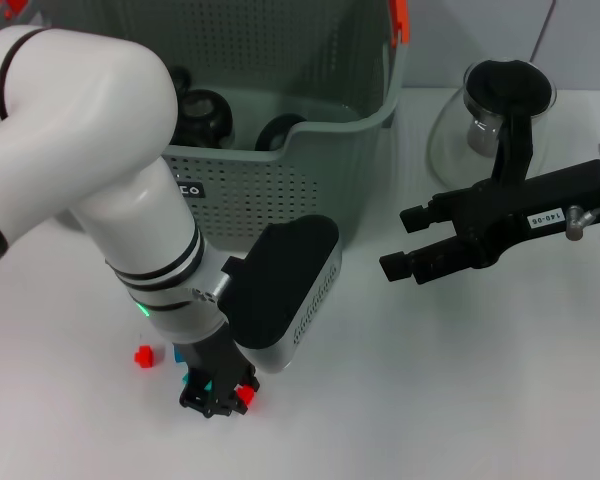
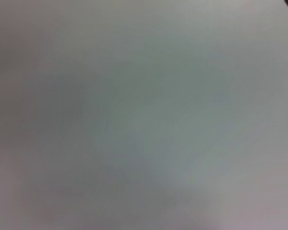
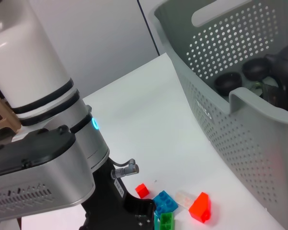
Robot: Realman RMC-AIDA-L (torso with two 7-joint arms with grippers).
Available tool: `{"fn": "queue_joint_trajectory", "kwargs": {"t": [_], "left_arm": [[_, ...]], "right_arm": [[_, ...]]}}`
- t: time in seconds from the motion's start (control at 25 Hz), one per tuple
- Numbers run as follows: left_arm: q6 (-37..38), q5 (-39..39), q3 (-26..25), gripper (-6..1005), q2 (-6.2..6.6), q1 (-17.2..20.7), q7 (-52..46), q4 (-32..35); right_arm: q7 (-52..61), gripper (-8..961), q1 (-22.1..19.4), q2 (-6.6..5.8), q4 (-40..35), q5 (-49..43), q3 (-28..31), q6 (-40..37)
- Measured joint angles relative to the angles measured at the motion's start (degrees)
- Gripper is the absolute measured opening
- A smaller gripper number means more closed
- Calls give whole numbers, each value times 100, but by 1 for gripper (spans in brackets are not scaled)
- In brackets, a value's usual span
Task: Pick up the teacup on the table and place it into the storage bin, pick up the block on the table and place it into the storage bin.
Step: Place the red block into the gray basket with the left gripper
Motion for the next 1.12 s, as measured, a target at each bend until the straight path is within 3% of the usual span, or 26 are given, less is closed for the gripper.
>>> {"fn": "queue_joint_trajectory", "kwargs": {"t": [0.24,0.36,0.4,0.44,0.48,0.6,0.68,0.8,0.88,0.92,0.96,1.0,1.04,1.12], "left_arm": [[317,-71,-164,186,2,-18,-6,-175],[859,-302,-685,185,12,-35,50,-545],[1146,-455,-1086,186,23,-68,98,-710],[1146,-455,-1086,188,23,-68,98,-710],[1734,-753,-2117,189,47,-185,229,-933],[2358,-1127,-3503,193,144,-407,371,-1053],[2631,-1584,-4451,196,341,-536,327,-1081],[2594,-2426,-5389,200,819,-586,26,-884],[2452,-2787,-5807,203,1075,-609,-160,-661],[2452,-2787,-5807,204,1075,-609,-160,-661],[2296,-2943,-6077,205,1221,-638,-295,-479],[1697,-3095,-6501,207,1481,-705,-738,23],[1568,-3098,-6524,208,1523,-714,-816,114],[916,-3098,-6532,211,1763,-768,-1232,677]], "right_arm": [[-14,942,0,0,0,0,25,26],[-49,942,0,0,0,12,51,-30],[-60,942,-6,-1,0,28,53,-59],[-72,942,-13,-3,0,46,55,-92],[-85,942,-25,-6,0,60,56,-114],[-137,942,-53,-8,0,87,56,-197],[-149,942,-61,-11,0,97,56,-254],[-155,942,-63,-26,0,110,55,-340],[-160,942,-62,-34,0,119,48,-372],[-165,941,-62,-38,0,123,38,-380],[-170,941,-61,-43,0,123,28,-385],[-182,941,-59,-47,0,125,20,-394],[-199,941,-56,-48,0,126,16,-406],[-227,941,-46,-50,0,127,13,-427]]}}
